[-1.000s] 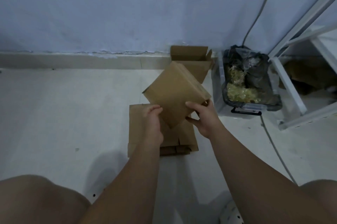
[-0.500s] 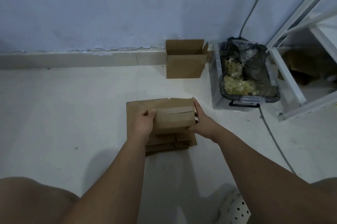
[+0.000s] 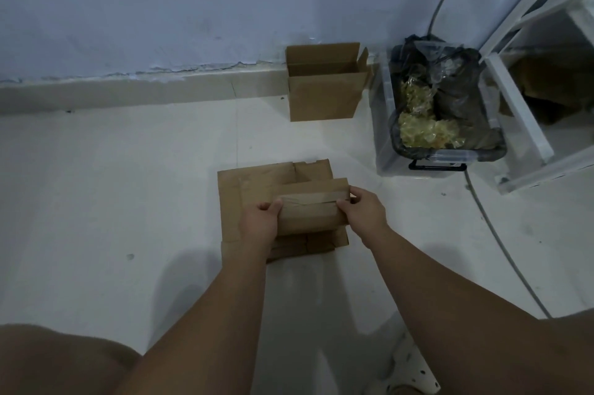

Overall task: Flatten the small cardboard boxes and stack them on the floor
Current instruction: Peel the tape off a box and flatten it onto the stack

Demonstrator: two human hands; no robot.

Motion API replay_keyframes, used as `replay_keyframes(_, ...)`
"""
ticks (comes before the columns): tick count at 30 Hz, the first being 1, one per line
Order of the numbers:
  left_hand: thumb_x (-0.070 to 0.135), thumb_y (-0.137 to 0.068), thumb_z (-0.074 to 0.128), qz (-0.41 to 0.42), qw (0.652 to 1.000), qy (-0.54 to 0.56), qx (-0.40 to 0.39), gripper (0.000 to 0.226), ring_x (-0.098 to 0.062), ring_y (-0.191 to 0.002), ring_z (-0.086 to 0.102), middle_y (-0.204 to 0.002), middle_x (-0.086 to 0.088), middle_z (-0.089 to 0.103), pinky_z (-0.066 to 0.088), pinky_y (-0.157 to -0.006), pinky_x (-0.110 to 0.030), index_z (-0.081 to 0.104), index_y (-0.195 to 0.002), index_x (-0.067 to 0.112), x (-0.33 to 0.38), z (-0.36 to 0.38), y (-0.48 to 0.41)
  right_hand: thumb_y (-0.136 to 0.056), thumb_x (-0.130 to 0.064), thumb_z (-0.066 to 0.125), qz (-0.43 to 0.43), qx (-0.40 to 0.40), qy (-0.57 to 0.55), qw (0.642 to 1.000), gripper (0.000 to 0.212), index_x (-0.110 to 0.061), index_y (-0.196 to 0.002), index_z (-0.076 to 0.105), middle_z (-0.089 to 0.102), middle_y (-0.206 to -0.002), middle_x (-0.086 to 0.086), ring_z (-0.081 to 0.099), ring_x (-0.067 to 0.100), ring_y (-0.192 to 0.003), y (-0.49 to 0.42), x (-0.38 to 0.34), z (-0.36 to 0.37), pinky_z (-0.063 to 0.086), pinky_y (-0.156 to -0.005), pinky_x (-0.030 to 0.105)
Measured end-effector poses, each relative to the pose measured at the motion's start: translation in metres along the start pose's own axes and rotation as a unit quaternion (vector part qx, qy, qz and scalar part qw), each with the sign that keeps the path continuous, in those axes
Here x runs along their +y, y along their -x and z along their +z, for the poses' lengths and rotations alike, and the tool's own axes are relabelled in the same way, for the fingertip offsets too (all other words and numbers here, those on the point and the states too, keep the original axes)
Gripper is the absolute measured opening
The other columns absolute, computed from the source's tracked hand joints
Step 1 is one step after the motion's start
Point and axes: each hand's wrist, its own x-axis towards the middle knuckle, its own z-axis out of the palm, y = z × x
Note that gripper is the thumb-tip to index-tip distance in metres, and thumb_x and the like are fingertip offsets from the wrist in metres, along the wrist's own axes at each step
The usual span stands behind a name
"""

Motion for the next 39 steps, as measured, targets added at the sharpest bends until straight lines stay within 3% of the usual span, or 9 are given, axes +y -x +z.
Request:
replay_keyframes(6,0.045,-0.085,0.065,-0.016,1.000,0.019,0.003,0.053,-0.014,-0.090,0.048,-0.107,-0.002,0.058,0.034,-0.060,-0.019,0.057,-0.121,0.006,0.000,0.006,0.005,-0.088,-0.015,0.065,0.054,-0.015,-0.078,0.995,0.040,-0.013,-0.127,0.058,0.065,-0.115,0.009,0.060,0.027,-0.106,-0.010,0.001,0.001,0.049,-0.097,0.042)
replay_keyframes(14,0.024,-0.079,0.075,-0.084,0.983,0.151,-0.060,0.048,-0.026,-0.112,0.055,-0.122,-0.013,0.060,0.043,-0.101,-0.036,0.059,-0.117,-0.001,0.006,0.004,-0.006,-0.090,-0.007,0.063,0.139,-0.086,-0.153,0.975,0.035,0.004,-0.122,0.058,0.062,-0.118,0.014,0.058,0.025,-0.101,-0.019,-0.001,-0.007,0.047,-0.099,0.037)
replay_keyframes(20,0.022,-0.082,0.073,-0.082,0.983,0.148,-0.064,0.018,-0.023,-0.098,0.056,-0.102,-0.009,0.063,0.045,-0.087,-0.031,0.062,-0.083,0.008,0.004,0.007,-0.008,-0.089,-0.004,0.064,0.169,-0.097,-0.179,0.964,0.028,0.007,-0.114,0.060,0.061,-0.103,0.011,0.058,0.025,-0.097,-0.023,0.001,-0.008,0.047,-0.098,0.034)
replay_keyframes(26,0.027,-0.083,0.072,-0.056,0.992,0.105,-0.029,0.045,-0.023,-0.103,0.055,-0.115,-0.010,0.061,0.040,-0.080,-0.026,0.061,-0.117,0.000,0.007,0.007,-0.005,-0.089,-0.006,0.064,0.181,-0.086,-0.180,0.963,0.007,-0.002,-0.085,0.059,0.061,-0.112,0.016,0.057,0.031,-0.109,-0.024,0.001,-0.006,0.046,-0.103,0.041)
replay_keyframes(30,0.030,-0.082,0.072,-0.040,0.996,0.076,0.009,0.039,-0.024,-0.099,0.056,-0.102,-0.006,0.060,0.041,-0.075,-0.027,0.063,-0.107,0.001,0.006,0.009,-0.003,-0.090,-0.006,0.063,0.176,-0.087,-0.173,0.965,0.031,0.012,-0.113,0.055,0.058,-0.123,0.022,0.055,0.035,-0.115,-0.025,0.002,-0.004,0.044,-0.104,0.045)
replay_keyframes(32,0.031,-0.082,0.072,-0.029,0.997,0.062,0.028,0.026,-0.019,-0.082,0.055,-0.084,-0.002,0.059,0.042,-0.067,-0.026,0.063,-0.084,0.006,0.006,0.011,0.000,-0.090,-0.005,0.062,0.167,-0.092,-0.161,0.968,0.038,0.006,-0.125,0.051,0.057,-0.126,0.018,0.055,0.032,-0.114,-0.024,0.000,-0.004,0.046,-0.102,0.042)
replay_keyframes(34,0.029,-0.083,0.072,-0.025,0.998,0.056,0.033,0.033,-0.012,-0.063,0.049,-0.066,0.003,0.050,0.038,-0.055,-0.024,0.051,-0.062,0.014,0.006,0.012,0.002,-0.090,-0.004,0.061,0.159,-0.095,-0.162,0.969,0.044,-0.003,-0.133,0.047,0.056,-0.128,0.015,0.056,0.029,-0.113,-0.023,-0.001,-0.004,0.048,-0.097,0.037)
replay_keyframes(36,0.028,-0.083,0.072,-0.032,0.997,0.061,0.025,0.032,-0.012,-0.065,0.050,-0.067,0.003,0.051,0.037,-0.053,-0.022,0.053,-0.062,0.014,0.007,0.011,0.002,-0.091,-0.004,0.059,0.149,-0.098,-0.151,0.972,0.048,-0.010,-0.137,0.044,0.056,-0.129,0.012,0.056,0.026,-0.111,-0.021,-0.003,-0.004,0.048,-0.087,0.033)
replay_keyframes(39,0.028,-0.083,0.073,-0.039,0.997,0.074,0.002,0.027,-0.022,-0.088,0.056,-0.083,-0.006,0.059,0.041,-0.067,-0.025,0.062,-0.079,0.003,0.009,0.007,0.001,-0.093,-0.004,0.056,0.142,-0.106,-0.133,0.975,0.047,-0.013,-0.138,0.045,0.056,-0.129,0.010,0.055,0.024,-0.106,-0.021,-0.005,-0.004,0.046,-0.079,0.031)
